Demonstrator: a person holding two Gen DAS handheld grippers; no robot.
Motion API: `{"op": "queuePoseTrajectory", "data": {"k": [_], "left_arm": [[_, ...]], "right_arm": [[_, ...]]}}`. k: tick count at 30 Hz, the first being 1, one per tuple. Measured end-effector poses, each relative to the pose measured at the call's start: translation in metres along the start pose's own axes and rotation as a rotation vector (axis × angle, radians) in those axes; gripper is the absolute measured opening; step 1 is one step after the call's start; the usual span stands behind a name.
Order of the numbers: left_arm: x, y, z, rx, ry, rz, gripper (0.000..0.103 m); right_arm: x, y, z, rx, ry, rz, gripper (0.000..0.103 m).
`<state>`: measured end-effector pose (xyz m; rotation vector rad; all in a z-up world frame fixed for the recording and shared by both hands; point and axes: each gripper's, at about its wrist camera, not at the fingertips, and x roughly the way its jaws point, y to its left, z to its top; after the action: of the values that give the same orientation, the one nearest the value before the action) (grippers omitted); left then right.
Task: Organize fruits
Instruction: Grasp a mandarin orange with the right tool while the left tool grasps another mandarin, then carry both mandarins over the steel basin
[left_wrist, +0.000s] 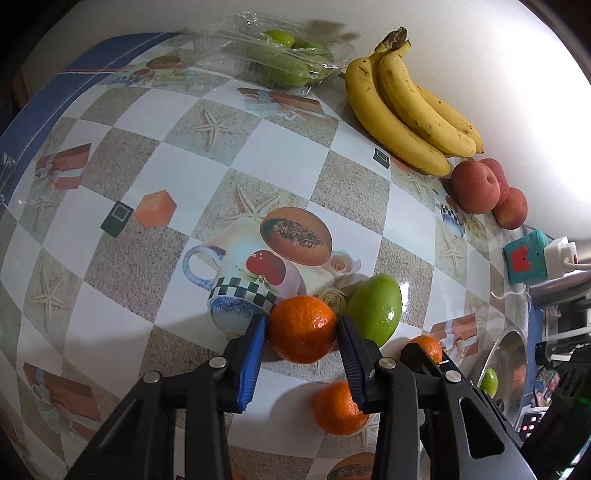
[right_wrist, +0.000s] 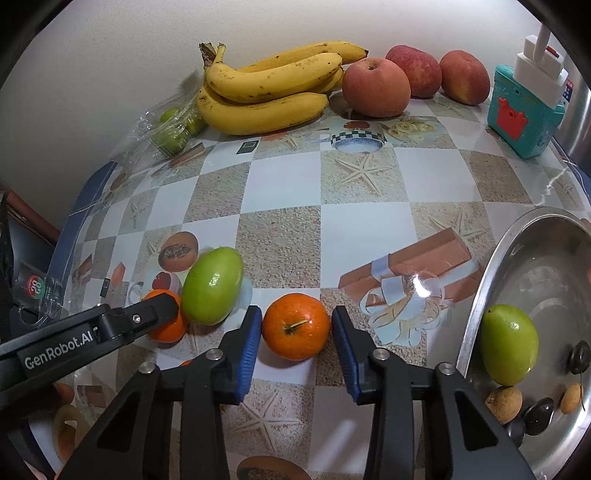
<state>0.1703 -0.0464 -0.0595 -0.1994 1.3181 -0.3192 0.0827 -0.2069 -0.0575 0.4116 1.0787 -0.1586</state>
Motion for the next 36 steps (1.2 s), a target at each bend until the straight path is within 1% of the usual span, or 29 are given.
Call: {"op": "queuePoseTrajectory", "data": {"k": [4,15,20,23,26,30,36], "left_arm": [[-0.007,0.005,-0.003,-0.004,0.000,-0.001,0.042],[-0.019,0.013,-0.004,-0.007,-0.021,0.042,0.041],[-0.033,0.015,-0.003,-0.008,-0.050,0.057,0.041],[-0.042,0.012,-0.002,0.000,-0.071,0.059,0.041],[-0.050,0.007,-0.003,0.005,-0.084,0.035,0.041],[-0.059,-0.003,-0.004,0.030,-0.106,0.051,0.041],[-0.071,-0.018,-0.004,0.063,-0.141,0.053,0.041]], "right_arm": [[-0.001,-0.003,-0.001,0.014,0.002,0.005,0.039],[-0.020,-0.004,-0.002,0.038,0.000,0.015,0.038],[-0.033,-0.005,-0.005,0.046,-0.005,0.001,0.038],[-0.040,-0.006,-0.006,0.056,-0.007,0.000,0.038],[-0.046,-0.007,-0.008,0.064,-0.007,0.004,0.038],[-0.057,-0.009,-0.010,0.076,-0.016,0.005,0.038],[-0.067,-0.016,-0.010,0.100,-0.028,0.017,0.038]]}}
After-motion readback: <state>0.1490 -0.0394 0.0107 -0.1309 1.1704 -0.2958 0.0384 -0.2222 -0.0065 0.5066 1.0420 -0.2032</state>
